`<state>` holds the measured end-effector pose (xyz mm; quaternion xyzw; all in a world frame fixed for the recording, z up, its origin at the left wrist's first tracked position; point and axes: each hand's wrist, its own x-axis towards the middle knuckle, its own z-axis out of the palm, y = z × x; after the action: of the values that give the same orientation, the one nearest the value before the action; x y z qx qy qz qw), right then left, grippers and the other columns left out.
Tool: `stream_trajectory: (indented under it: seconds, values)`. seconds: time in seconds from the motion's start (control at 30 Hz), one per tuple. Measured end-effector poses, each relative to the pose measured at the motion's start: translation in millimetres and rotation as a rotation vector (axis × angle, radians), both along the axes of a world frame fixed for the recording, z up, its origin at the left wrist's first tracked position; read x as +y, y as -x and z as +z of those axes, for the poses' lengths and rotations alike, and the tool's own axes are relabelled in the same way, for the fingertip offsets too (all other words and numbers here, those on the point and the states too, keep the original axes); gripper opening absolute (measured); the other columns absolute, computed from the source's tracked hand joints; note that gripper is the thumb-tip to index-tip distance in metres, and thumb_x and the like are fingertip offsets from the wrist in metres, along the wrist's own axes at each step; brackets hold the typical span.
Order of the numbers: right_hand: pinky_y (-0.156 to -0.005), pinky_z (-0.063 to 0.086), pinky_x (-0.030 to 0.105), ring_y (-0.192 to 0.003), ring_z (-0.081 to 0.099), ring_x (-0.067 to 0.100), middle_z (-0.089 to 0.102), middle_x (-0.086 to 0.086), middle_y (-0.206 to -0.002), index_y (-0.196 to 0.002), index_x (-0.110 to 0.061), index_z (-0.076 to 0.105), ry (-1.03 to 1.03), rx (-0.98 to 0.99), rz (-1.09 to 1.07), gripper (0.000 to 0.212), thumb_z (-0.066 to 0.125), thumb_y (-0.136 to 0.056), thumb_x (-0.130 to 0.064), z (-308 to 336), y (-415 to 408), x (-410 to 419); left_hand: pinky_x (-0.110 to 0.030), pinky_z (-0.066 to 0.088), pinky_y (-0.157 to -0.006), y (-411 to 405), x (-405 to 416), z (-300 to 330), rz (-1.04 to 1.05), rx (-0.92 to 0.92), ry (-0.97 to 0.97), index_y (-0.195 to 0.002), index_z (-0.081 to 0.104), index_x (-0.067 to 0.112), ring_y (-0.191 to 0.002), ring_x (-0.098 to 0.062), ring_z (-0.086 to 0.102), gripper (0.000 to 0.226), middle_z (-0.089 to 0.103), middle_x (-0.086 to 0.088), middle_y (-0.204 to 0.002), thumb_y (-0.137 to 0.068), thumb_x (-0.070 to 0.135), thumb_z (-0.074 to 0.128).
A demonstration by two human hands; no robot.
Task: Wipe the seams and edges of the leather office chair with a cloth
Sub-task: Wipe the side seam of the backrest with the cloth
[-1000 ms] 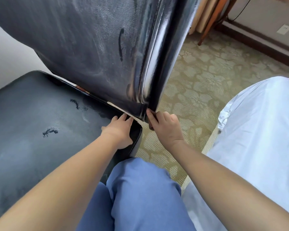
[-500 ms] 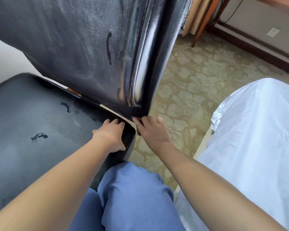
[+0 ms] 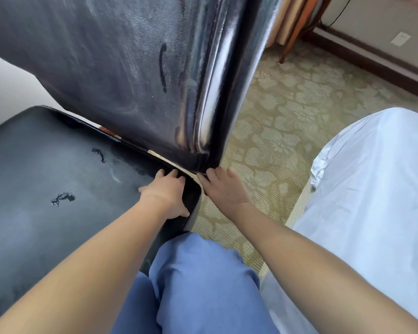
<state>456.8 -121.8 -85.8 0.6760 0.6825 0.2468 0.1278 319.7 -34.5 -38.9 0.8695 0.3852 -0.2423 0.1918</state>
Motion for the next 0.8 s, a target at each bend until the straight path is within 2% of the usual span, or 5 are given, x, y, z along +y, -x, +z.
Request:
stream_trajectory:
  seconds: [0.13,0.3,0.43,0.53,0.8]
  values:
    - [-0.055,0.037,0.03,-0.063,0.052,0.018,0.06,-0.001,-0.079,-0.118,-0.023,0.067,-0.159,-0.011,0.12,0.042,0.065,-0.077,-0.019,21,-14,-8,-0.055,0.035,-0.108,4,-5,5,0.017,0.023,0.011,-0.153,0.017,0.019,-0.149,-0.027,-0.002,0.096,0.004,0.002,-0.162,-0.079,0.041,0.074]
    - [-0.051,0.036,0.029,-0.057,0.051,0.019,0.061,0.002,-0.074,-0.114,-0.023,0.07,-0.315,0.031,0.117,0.075,-0.002,-0.099,-0.006,29,-15,-13,-0.059,0.036,-0.105,7,-11,9,0.04,0.038,0.018,-0.153,0.016,0.02,-0.149,-0.026,-0.002,0.096,0.002,0.003,-0.162,-0.08,0.041,0.074]
    - [-0.054,0.038,0.03,-0.06,0.052,0.021,0.061,0.002,-0.077,-0.117,-0.023,0.067,-0.29,0.04,0.119,0.045,0.035,-0.089,-0.008,15,-10,-7,-0.064,0.024,-0.108,5,-9,11,-0.004,0.05,-0.002,-0.153,0.018,0.022,-0.149,-0.027,-0.003,0.096,0.005,0.001,-0.162,-0.078,0.044,0.074]
    - [-0.06,0.035,0.032,-0.063,0.052,0.021,0.06,0.0,-0.08,-0.12,-0.025,0.065,-0.19,-0.015,0.071,0.053,0.066,-0.069,-0.013,-2,-12,-3,-0.068,0.019,-0.108,5,-1,8,-0.017,0.045,0.012,-0.153,0.016,0.025,-0.149,-0.027,-0.008,0.103,0.002,0.004,-0.162,-0.073,0.048,0.077]
    - [-0.065,0.025,0.034,-0.062,0.051,0.021,0.057,0.001,-0.074,-0.115,-0.021,0.068,-0.071,-0.066,0.001,0.056,0.078,-0.06,-0.018,-24,-7,3,-0.069,0.025,-0.103,3,4,9,-0.044,0.068,0.016,-0.153,0.016,0.026,-0.148,-0.027,-0.009,0.108,0.001,0.007,-0.161,-0.069,0.051,0.079]
